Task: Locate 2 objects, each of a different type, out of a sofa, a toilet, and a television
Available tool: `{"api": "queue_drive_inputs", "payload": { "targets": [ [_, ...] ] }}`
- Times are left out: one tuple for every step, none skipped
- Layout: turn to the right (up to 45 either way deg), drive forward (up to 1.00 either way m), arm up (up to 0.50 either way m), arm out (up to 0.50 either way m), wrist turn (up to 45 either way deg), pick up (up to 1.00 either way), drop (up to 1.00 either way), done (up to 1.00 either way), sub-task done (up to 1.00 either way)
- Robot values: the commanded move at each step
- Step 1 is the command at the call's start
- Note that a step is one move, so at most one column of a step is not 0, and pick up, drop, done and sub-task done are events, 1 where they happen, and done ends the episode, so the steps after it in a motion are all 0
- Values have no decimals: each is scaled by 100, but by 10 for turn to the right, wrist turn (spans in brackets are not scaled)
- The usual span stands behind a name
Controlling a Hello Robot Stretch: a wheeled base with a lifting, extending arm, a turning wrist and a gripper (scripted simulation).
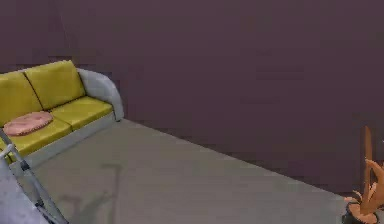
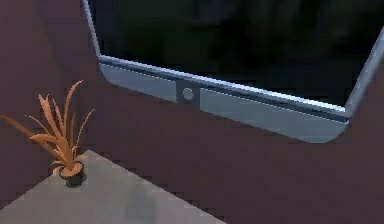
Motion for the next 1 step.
{"api": "queue_drive_inputs", "payload": {
  "targets": [
    [450, 0, 0, 0, 0, 0, 0, 0, 0]
  ]
}}
